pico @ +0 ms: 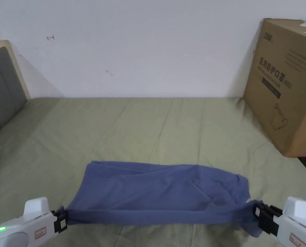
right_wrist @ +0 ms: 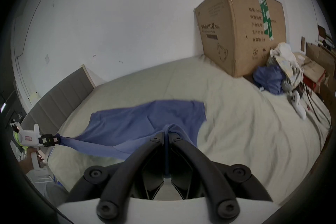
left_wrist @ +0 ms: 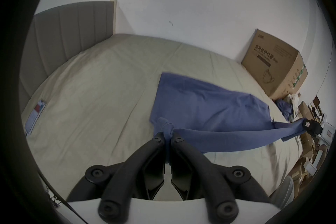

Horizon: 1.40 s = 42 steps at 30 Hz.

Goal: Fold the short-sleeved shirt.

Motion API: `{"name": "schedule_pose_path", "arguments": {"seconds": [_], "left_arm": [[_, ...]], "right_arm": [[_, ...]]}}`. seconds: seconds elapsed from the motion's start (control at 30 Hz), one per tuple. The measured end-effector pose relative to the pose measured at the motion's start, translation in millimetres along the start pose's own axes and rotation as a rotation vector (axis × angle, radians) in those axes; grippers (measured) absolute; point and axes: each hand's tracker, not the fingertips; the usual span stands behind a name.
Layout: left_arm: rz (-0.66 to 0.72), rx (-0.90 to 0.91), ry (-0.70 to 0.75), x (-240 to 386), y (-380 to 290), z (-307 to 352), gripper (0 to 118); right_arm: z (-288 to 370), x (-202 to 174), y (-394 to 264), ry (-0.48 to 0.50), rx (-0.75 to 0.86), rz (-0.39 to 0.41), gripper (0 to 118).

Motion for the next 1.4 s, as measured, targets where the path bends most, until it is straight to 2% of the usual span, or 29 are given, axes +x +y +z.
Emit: {"name": "schedule_pose_path", "arguments": {"seconds": [0.07,0.37,0.53,0.77,0.87,0.93,0.97,1.03,1.07,1.1,1.13,1.23,1.4], "left_arm": [[0.007,-0.02,0.005,-6,-18,8,2],[0.002,-0.066,0.015,-25,-77,42,2],[-0.007,-0.103,0.023,-31,-96,38,2],[-0.034,-0.18,0.062,-27,-120,17,2],[-0.019,-0.181,0.067,-26,-118,15,3],[-0.002,-0.193,0.069,-25,-114,16,16],[0.011,-0.198,0.067,-24,-111,17,24],[0.025,-0.21,0.071,-20,-103,24,60],[0.025,-0.209,0.08,-16,-98,27,75],[0.026,-0.177,0.101,-11,-93,32,87],[0.02,-0.133,0.104,-5,-85,38,92],[-0.011,-0.008,0.089,14,-57,58,93],[-0.141,0.213,0.058,51,-14,98,93]], "right_arm": [[14,2,-20,0.013,-0.024,-0.032,1],[58,5,-88,0.003,-0.113,-0.041,1],[61,7,-115,-0.026,-0.161,-0.071,1],[29,4,-137,-0.156,-0.285,-0.031,1],[14,1,-140,-0.217,-0.371,0.017,2],[14,-6,-139,-0.218,-0.362,0.02,7],[15,-8,-136,-0.242,-0.355,0.045,17],[19,-14,-128,-0.257,-0.341,0.066,62],[22,-17,-121,-0.252,-0.33,0.078,77],[27,-19,-113,-0.238,-0.308,0.086,83],[33,-23,-102,-0.217,-0.256,0.091,83],[51,-37,-67,-0.205,-0.147,0.125,83],[85,-69,-8,-0.188,0.073,0.179,83]]}}
